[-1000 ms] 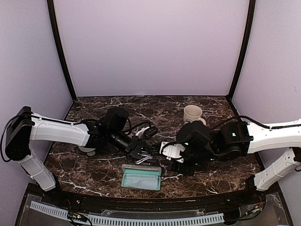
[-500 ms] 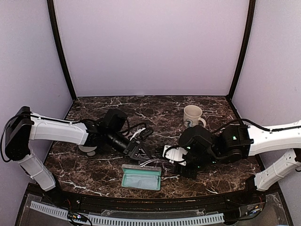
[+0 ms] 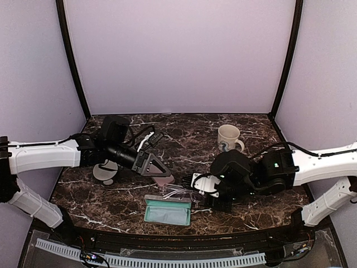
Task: Organize the sunglasses
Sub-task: Pass from the left arm to the right, then pass from the right arm to the left, then pass from the left arm to the right
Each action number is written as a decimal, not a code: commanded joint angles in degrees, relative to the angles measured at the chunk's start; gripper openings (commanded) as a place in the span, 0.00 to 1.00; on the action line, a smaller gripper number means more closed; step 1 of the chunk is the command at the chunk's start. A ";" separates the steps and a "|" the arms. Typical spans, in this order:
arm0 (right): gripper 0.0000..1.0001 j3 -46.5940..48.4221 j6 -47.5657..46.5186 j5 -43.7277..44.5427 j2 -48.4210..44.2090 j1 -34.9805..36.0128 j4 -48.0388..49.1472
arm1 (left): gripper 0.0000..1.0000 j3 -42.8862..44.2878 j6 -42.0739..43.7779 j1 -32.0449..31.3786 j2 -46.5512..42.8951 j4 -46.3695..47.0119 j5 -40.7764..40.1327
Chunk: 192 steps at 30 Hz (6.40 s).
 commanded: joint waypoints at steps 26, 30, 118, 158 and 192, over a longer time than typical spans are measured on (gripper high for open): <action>0.25 1.53 -1.46 -0.20 1.91 1.10 4.62 | 0.65 3.65 -6.73 -7.90 15.66 11.33 12.43; 0.24 1.38 -1.54 -0.98 2.22 1.35 4.94 | 0.55 3.72 -8.28 -8.13 16.90 13.11 13.52; 0.82 1.32 1.36 1.02 3.76 0.90 4.23 | 0.16 -7.04 -13.73 -3.91 11.44 17.89 11.86; 0.86 -3.54 51.70 1.78 4.95 -10.61 38.55 | 0.16 -17.50 -18.25 -9.67 -12.09 22.22 -49.03; 0.91 1.50 71.14 -23.65 23.31 -18.89 59.54 | 0.14 -17.60 -4.91 -18.76 -11.95 17.76 -66.14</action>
